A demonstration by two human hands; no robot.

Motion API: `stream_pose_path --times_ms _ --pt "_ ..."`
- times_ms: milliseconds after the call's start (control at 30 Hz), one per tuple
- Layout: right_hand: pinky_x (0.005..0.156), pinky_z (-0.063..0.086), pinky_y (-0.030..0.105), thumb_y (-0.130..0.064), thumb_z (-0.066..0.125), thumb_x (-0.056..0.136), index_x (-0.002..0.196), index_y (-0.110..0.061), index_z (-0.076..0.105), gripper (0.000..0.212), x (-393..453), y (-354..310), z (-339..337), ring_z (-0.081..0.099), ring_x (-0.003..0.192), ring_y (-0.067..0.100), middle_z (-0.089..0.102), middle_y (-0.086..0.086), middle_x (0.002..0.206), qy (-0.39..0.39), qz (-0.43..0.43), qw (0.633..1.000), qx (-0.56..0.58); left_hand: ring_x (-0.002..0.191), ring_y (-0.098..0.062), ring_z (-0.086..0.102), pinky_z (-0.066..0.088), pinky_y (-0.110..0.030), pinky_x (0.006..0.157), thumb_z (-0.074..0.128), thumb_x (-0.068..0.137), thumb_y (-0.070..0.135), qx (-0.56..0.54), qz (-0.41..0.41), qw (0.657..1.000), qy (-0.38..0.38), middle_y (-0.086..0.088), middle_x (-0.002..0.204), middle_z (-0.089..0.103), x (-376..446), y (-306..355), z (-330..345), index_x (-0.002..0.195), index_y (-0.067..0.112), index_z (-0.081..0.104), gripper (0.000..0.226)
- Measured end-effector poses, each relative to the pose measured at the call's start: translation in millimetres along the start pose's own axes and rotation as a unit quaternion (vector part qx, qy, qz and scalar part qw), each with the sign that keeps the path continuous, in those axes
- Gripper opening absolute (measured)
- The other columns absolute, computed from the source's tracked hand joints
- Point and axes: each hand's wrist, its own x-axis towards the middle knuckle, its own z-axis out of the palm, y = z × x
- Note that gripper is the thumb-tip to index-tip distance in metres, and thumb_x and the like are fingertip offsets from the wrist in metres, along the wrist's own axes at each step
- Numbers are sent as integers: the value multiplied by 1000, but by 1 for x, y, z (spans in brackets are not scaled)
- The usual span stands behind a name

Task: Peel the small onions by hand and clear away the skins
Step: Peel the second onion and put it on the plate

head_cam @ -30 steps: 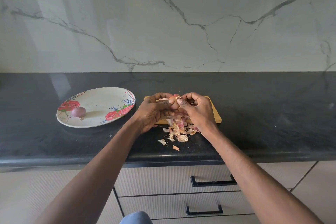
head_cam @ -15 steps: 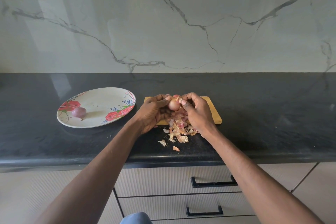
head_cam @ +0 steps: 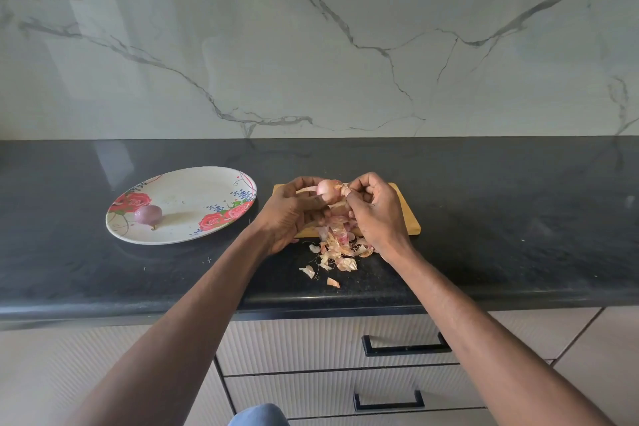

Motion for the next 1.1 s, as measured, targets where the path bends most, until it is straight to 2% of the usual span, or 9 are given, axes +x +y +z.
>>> stream_pose_path --times_ms 100,233,400,600,733,867,1000,1100 --pt "65 57 36 -9 70 92 93 -14 57 14 -1 -2 0 63 74 14 66 4 83 5 2 1000 21 63 -20 63 54 -27 52 63 92 6 15 7 1000 15 -15 88 70 0 0 1 118 -3 54 29" --pt "65 56 35 -8 71 91 99 -18 52 23 -1 -6 0 65 75 15 68 9 87 5 21 998 53 64 -19 61 53 -25 53 52 103 11 46 -6 999 11 -18 86 66 1 -1 0 115 -1 59 19" --pt "59 48 22 -6 67 92 96 -17 52 20 -2 -9 -1 56 65 8 62 3 83 19 24 997 72 66 -18 59 54 -23 54 48 105 19 34 -12 999 28 -15 84 64 2 0 2 117 -2 61 27" --pt "61 47 22 -5 66 92 100 -11 53 16 -1 -7 -1 55 68 8 60 2 83 17 13 998 59 61 -16 56 53 -22 55 47 105 23 27 -28 999 31 -12 78 64 1 1 3 107 2 64 27" --pt "64 47 18 -4 65 92 100 -8 54 15 -2 -7 -1 54 70 4 58 1 83 23 -2 999 40 62 -17 57 53 -25 56 44 107 25 31 -29 999 23 -12 78 65 0 2 4 109 -1 61 31" --pt "64 48 16 -1 64 91 100 -8 53 16 -1 -6 -3 53 68 -3 57 0 84 33 -6 999 30 62 -17 55 52 -26 56 45 107 27 -10 -16 998 57 -11 77 65 1 2 2 107 3 63 30" --pt "65 50 20 -4 66 89 89 -9 62 7 -1 -3 -3 57 72 3 62 -3 81 32 -33 999 -26 63 -18 56 51 -27 58 47 105 27 -10 -11 998 54 -13 81 64 0 3 -1 108 3 63 29" --pt "68 49 21 -11 71 89 75 -11 69 14 -1 -1 -3 59 75 6 64 -6 78 34 -60 997 -44 64 -19 56 52 -28 57 47 105 28 0 -9 999 42 -14 83 63 -2 3 -1 109 1 63 31"
